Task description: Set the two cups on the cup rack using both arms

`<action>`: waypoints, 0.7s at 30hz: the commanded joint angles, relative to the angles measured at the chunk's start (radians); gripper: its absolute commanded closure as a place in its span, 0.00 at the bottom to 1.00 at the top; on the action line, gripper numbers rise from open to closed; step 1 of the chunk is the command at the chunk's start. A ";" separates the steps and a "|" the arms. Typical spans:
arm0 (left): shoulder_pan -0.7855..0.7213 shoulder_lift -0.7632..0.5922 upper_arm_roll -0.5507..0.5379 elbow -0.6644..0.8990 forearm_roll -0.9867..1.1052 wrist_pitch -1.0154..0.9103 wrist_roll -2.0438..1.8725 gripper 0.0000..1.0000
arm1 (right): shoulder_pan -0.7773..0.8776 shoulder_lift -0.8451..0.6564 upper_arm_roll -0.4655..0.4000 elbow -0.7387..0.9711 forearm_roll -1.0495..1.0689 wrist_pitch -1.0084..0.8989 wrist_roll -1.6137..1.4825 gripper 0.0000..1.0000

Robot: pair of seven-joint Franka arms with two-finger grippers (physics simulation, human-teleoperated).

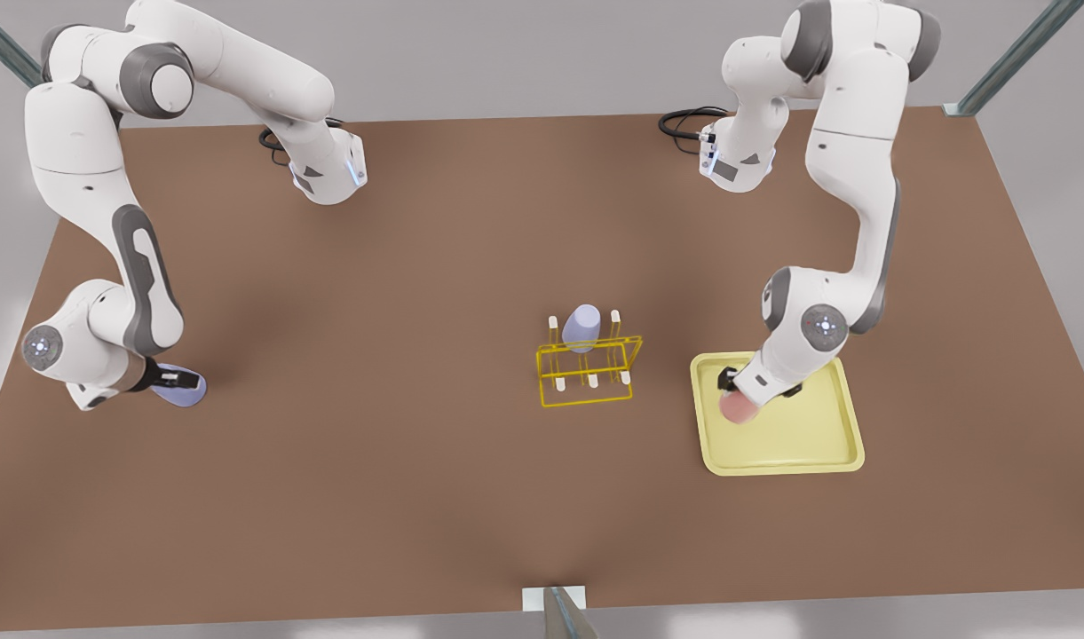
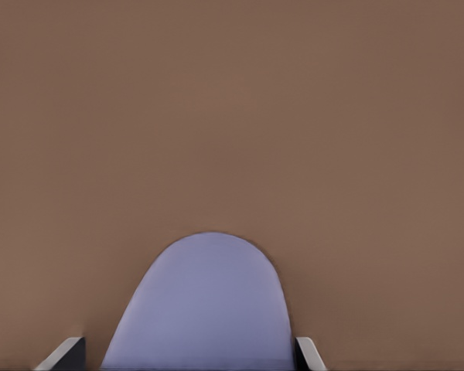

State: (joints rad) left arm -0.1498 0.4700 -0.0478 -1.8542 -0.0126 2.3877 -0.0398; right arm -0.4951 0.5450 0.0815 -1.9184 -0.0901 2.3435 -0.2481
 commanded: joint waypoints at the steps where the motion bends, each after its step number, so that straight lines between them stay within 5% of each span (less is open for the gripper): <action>1: -0.002 0.018 -0.018 0.102 -0.052 -0.211 -0.186 0.17 | 0.000 0.000 0.000 -0.007 0.001 -0.003 -0.020 0.00; 7: -0.039 0.091 -0.070 0.381 -0.187 -0.444 -0.350 0.17 | 0.000 0.003 0.000 -0.002 0.001 0.000 -0.020 0.00; 9: -0.040 0.099 -0.122 0.391 -0.207 -0.530 -0.376 0.16 | 0.000 0.004 0.000 0.004 0.000 0.002 -0.022 0.01; 13: -0.068 0.101 -0.152 0.391 -0.205 -0.564 -0.440 0.16 | 0.001 0.007 0.000 0.012 0.000 0.005 -0.020 0.21; 21: -0.080 0.130 -0.173 0.432 -0.208 -0.556 -0.492 0.16 | 0.001 -0.002 0.050 0.055 0.024 -0.044 -0.017 0.25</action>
State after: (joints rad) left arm -0.2284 0.5974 -0.2179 -1.4239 -0.2178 1.8583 -0.3319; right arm -0.4931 0.5445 0.1250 -1.8700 -0.0673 2.3355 -0.2751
